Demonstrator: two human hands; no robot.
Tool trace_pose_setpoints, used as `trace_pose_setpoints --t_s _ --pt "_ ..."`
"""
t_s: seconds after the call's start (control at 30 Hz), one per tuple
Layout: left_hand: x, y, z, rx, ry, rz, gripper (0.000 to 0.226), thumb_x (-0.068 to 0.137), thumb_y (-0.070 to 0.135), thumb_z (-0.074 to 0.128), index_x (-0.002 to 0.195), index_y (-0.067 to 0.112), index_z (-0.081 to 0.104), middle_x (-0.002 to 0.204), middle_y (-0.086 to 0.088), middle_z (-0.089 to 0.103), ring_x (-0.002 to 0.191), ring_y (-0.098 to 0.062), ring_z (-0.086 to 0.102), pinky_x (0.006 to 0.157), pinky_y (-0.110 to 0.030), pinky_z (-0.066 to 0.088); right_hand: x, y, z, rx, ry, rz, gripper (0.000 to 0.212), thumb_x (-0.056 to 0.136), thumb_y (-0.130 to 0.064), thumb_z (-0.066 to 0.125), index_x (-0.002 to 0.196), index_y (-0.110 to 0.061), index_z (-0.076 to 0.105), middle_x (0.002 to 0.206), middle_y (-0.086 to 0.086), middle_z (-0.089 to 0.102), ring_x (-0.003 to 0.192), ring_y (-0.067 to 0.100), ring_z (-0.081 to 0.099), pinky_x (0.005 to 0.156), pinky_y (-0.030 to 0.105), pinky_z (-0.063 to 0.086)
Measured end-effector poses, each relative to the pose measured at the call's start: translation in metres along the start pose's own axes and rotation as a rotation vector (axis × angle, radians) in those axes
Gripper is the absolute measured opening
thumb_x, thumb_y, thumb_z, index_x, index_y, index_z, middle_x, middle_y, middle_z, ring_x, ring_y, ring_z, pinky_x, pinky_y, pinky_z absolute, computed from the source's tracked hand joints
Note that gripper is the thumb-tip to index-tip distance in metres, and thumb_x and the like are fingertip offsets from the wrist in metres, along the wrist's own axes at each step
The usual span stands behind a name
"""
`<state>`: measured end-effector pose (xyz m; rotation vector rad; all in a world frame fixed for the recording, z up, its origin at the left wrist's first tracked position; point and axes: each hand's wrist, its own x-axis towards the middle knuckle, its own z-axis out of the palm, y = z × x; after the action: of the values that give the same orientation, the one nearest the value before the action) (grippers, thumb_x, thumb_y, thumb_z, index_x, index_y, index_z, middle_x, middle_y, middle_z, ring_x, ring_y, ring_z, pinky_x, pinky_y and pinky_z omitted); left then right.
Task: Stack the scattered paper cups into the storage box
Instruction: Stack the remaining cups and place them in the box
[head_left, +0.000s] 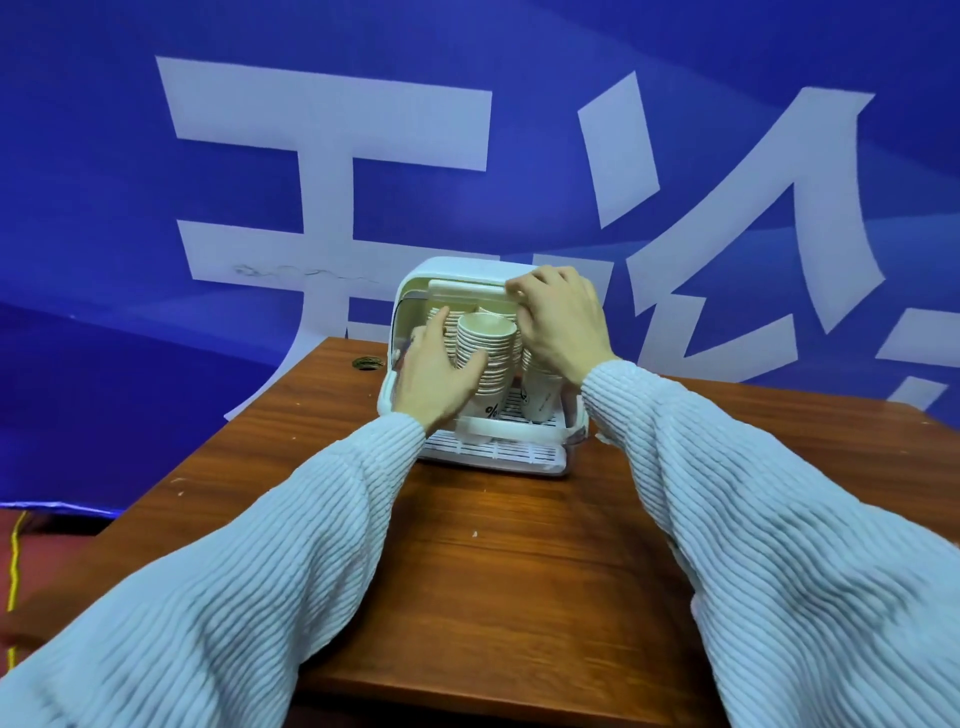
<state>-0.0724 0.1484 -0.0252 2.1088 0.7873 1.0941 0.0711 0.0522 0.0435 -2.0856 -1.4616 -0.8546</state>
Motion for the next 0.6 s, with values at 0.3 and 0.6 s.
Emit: trace_pose_setpoints --t_s 0.3,0.6 --pt "-0.008 0.011 -0.012 0.004 0.179 0.189 0.033 0.092 0.04 0.066 0.117 0.019 0.061 0.113 0.003 0.059 0.106 -0.014 0.058 0.093 -0.033 0.05 -0.005 -0.006 -0.009 0.014 -0.021 -0.004 0.024 0.103 -0.03 0.055 0.117 -0.023 0.072 0.114 0.001 0.068 0.112 0.029 0.056 0.097 0.043 0.042" --pt "-0.013 0.025 -0.022 -0.04 0.352 0.129 0.021 0.101 0.028 0.05 0.084 0.015 0.05 0.081 0.004 0.052 0.079 -0.019 0.051 0.069 -0.034 0.038 -0.05 -0.02 -0.008 0.018 0.031 -0.072 0.013 0.093 -0.028 0.066 0.101 -0.021 0.072 0.1 -0.001 0.067 0.099 0.024 0.058 0.091 0.04 0.043"
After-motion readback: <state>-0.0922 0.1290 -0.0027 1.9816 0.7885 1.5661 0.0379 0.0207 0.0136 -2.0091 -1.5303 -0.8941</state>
